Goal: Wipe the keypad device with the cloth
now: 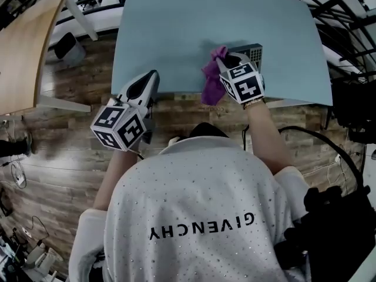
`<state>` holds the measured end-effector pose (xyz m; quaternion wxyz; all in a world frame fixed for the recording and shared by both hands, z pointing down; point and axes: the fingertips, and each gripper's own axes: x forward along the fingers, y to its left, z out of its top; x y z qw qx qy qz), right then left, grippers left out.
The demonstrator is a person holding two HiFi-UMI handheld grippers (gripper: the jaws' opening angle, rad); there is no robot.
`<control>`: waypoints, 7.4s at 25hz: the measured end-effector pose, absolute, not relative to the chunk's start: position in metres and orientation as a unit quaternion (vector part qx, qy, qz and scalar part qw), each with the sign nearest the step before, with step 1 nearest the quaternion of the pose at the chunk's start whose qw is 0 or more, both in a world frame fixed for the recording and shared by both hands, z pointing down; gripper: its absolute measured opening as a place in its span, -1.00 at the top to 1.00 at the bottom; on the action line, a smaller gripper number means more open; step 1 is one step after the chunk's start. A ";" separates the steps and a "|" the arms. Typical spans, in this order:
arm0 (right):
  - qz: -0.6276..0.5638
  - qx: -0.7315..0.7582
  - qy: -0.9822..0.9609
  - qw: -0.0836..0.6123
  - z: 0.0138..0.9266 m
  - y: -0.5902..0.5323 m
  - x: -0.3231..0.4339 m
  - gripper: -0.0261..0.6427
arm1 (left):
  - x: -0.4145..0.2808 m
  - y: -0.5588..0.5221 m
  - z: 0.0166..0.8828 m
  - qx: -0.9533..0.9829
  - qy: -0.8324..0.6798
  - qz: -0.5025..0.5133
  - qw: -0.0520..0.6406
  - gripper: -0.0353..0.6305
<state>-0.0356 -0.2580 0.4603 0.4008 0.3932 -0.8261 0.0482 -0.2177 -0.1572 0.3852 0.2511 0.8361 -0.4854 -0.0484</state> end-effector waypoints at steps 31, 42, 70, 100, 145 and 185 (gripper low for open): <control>0.169 0.392 -0.859 0.284 0.535 -0.202 -0.005 0.77 | -0.200 -0.186 0.367 0.826 -0.487 -0.080 0.272 0.89; 0.167 0.276 -0.926 0.194 0.423 -0.237 -0.045 0.79 | -0.178 -0.195 0.368 0.792 -0.532 -0.090 0.285 0.89; 0.127 0.090 -0.942 0.298 0.435 -0.296 0.036 0.78 | -0.030 -0.222 0.408 0.680 -0.642 -0.103 0.339 0.89; 0.133 0.245 -0.917 0.287 0.455 -0.364 0.167 0.77 | 0.033 -0.233 0.423 0.679 -0.640 -0.104 0.345 0.89; 0.235 0.350 -0.822 0.382 0.545 -0.205 0.166 0.76 | -0.056 -0.146 0.431 0.711 -0.591 -0.099 0.368 0.89; 0.052 0.336 -0.935 0.104 0.296 -0.054 0.402 0.79 | 0.152 0.048 0.307 0.693 -0.650 -0.181 0.253 0.89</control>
